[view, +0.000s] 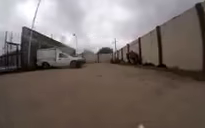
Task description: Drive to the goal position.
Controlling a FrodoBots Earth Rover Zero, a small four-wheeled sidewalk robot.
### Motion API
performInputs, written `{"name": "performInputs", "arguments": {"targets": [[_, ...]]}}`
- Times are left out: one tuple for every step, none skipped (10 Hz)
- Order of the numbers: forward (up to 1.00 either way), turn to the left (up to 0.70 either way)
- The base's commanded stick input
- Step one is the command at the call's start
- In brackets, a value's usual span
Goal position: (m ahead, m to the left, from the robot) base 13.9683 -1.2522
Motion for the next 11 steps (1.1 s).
{"name": "performInputs", "arguments": {"targets": [[0.50, 0.00], [0.50, 0.00], [0.50, 0.00], [0.50, 0.00], [0.50, 0.00], [0.50, 0.00], [0.50, 0.00], [0.50, 0.00], [0.50, 0.00], [0.50, 0.00], [0.50, 0.00]]}}
